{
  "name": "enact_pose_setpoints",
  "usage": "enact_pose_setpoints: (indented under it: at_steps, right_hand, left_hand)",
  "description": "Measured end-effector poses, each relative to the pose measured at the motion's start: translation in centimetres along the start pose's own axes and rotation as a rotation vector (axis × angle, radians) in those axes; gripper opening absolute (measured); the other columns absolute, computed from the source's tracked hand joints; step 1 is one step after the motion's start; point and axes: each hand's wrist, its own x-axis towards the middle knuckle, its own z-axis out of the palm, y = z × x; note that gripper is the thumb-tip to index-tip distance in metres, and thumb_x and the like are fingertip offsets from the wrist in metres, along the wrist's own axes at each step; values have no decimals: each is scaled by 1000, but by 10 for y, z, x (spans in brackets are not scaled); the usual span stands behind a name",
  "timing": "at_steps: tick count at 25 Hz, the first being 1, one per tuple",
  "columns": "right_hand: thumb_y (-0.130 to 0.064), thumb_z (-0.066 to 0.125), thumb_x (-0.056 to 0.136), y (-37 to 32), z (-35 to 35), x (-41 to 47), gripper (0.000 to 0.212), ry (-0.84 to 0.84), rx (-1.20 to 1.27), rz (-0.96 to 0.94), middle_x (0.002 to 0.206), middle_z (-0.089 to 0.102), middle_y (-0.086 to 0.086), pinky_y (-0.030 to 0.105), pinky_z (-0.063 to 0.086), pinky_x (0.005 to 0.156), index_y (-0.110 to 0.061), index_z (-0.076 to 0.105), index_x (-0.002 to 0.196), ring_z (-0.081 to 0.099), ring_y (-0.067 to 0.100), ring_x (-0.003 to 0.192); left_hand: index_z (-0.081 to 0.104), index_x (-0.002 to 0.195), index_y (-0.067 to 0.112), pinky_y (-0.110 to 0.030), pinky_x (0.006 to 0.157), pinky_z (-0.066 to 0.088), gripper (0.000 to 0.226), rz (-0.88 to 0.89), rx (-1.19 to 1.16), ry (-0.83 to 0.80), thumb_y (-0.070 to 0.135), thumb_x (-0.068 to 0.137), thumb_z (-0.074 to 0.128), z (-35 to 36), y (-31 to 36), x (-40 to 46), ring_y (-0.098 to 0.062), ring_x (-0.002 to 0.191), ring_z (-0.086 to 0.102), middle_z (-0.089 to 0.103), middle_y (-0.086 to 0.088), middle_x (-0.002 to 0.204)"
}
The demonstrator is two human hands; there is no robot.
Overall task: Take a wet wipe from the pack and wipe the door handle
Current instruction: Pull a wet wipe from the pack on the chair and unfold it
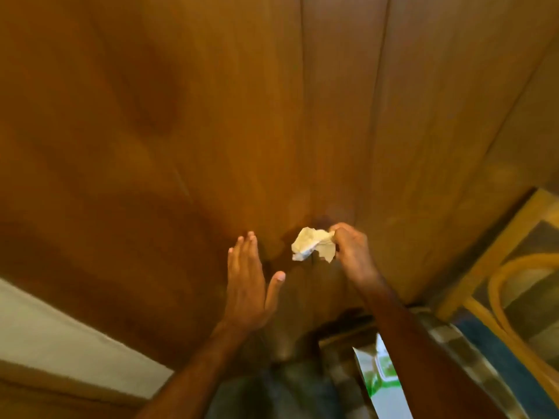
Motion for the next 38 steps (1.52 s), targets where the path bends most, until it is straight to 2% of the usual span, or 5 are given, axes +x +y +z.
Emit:
enact_pose_setpoints:
  at_steps: [8, 11, 18, 25, 38]
  right_hand:
    - [-15, 70, 89, -211, 115, -21, 5, -293, -44, -441, 82, 71, 1, 26, 56, 53, -19, 67, 91, 68, 6, 64]
    - [-17, 81, 81, -236, 132, -29, 17, -310, -9, -446, 75, 74, 1, 29, 57, 49, -17, 66, 88, 71, 12, 61]
    - [-7, 71, 88, -267, 154, -34, 15, -532, -108, -437, 70, 74, -1, 26, 50, 47, -19, 77, 82, 64, 11, 58]
    - [-15, 76, 85, -272, 181, -53, 4, -628, -144, -497, 80, 75, 1, 22, 49, 50, -18, 76, 83, 66, 12, 67]
    - [-47, 66, 90, -251, 215, -49, 44, -501, 117, 33, 106, 76, 17, 55, 60, 85, -8, 68, 109, 75, 35, 94]
  left_hand:
    - [69, 116, 10, -26, 71, 59, 21, -271, -931, 44, 19, 98, 65, -199, 17, 86, -15, 82, 74, 76, -9, 100]
    - [67, 122, 9, -34, 69, 64, 43, -311, -1230, -69, 25, 85, 79, -235, 10, 81, -18, 83, 76, 78, -11, 102]
    - [73, 85, 14, -35, 80, 57, 7, -313, -1135, 177, 10, 91, 74, -271, -8, 79, -23, 87, 70, 75, -6, 83]
    - [71, 116, 12, -45, 91, 58, 38, -355, -1241, 179, 29, 83, 78, -292, -5, 74, -25, 107, 72, 77, -9, 112]
    - [55, 103, 4, -19, 36, 33, 17, -543, -1169, 256, 4, 105, 39, -320, -14, 55, -18, 65, 53, 57, -21, 101]
